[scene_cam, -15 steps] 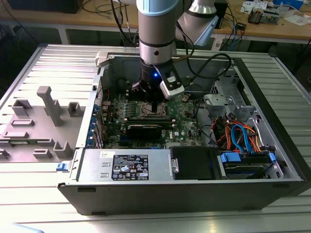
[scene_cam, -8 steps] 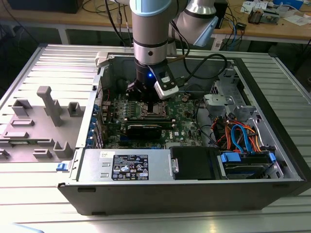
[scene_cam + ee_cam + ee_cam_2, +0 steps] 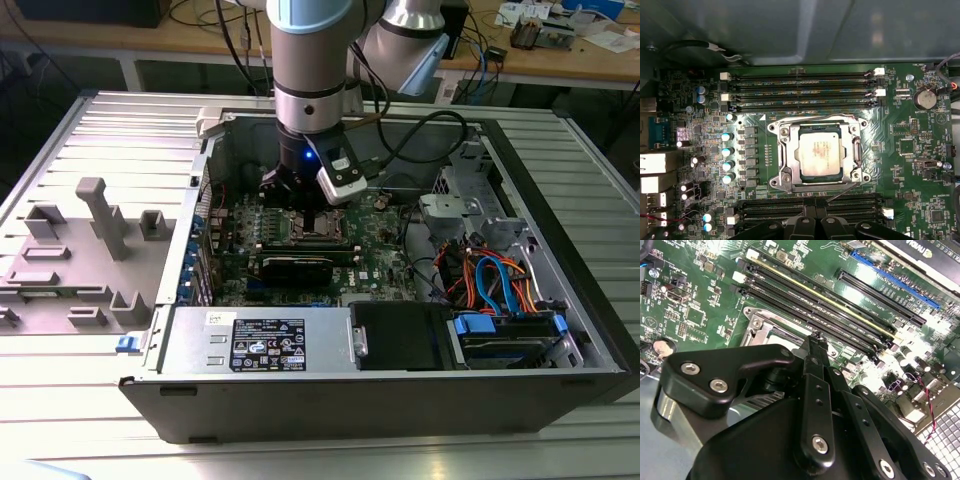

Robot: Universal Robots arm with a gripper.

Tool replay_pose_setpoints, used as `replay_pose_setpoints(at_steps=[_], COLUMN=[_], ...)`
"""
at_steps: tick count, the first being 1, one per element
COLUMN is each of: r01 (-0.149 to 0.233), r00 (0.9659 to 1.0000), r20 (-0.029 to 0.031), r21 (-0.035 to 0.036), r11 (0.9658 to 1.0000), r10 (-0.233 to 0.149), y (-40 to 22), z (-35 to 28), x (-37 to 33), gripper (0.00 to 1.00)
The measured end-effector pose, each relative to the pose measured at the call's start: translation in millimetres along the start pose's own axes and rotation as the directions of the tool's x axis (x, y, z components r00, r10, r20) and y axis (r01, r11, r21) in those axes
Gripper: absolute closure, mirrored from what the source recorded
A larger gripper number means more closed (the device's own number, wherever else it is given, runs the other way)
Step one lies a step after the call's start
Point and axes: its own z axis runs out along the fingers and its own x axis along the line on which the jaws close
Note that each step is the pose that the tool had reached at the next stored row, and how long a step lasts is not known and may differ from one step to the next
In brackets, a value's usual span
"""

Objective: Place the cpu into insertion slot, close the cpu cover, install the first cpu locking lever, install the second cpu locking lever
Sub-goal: 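Install the second cpu locking lever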

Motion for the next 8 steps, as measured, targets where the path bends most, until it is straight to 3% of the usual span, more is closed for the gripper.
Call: replay_pose_setpoints(at_steps=[8], r01=[0.000], r00=[1.0000], r20=[0.0018], r21=[-0.0005], r11=[1.0000], r10=[0.000], y=[-2.1], z=[-0.2], x=[6.8], gripper=[0.89])
